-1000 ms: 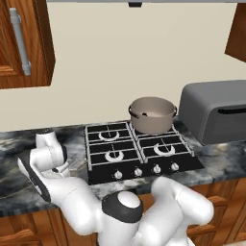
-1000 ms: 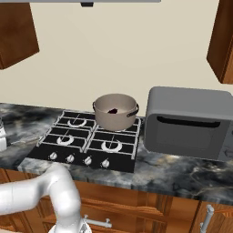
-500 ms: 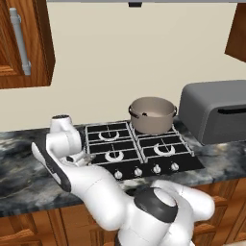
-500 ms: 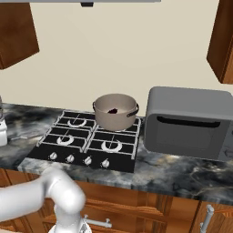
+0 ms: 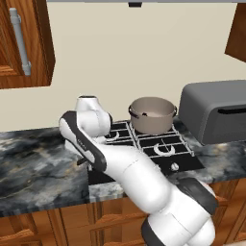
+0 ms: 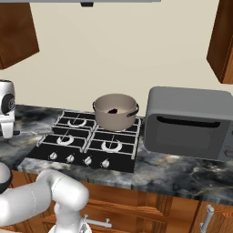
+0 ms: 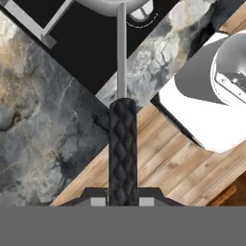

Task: Put the lemon wedge and eggplant in the pot. Retrieve the spatula and lightly stir the vegetables in the pot.

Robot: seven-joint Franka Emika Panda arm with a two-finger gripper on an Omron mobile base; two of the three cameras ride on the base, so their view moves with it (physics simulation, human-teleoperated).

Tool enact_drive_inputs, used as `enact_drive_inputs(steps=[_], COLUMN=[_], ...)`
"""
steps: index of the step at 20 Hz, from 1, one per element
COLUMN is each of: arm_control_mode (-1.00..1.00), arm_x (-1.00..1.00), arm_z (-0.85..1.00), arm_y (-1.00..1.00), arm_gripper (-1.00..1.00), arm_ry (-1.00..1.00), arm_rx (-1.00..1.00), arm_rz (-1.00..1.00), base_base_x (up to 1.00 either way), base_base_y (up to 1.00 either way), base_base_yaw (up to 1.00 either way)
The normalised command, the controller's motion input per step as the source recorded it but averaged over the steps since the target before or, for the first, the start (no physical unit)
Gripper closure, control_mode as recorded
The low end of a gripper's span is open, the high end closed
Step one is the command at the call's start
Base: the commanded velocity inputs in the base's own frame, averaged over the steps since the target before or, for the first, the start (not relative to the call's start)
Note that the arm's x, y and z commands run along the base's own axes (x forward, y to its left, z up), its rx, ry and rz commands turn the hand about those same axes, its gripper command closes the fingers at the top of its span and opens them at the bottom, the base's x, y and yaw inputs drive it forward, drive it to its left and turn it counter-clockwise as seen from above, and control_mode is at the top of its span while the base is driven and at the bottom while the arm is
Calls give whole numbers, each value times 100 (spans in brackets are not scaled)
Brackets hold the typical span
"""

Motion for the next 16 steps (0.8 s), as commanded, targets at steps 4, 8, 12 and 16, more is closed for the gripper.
enact_drive_inputs(steps=[4, 8, 12, 16], arm_control_mode=[-100, -100, -100, -100], arm_x=[0, 2, 6, 32], arm_z=[75, 73, 68, 62], arm_y=[-61, -38, -12, -9], arm_gripper=[100, 100, 100, 100], arm_ry=[6, 2, -3, -17], arm_rx=[14, 25, 49, 48], arm_rz=[-42, -58, -61, -48], base_base_x=[0, 0, 0, 0], base_base_y=[0, 0, 0, 0], base_base_yaw=[0, 0, 0, 0])
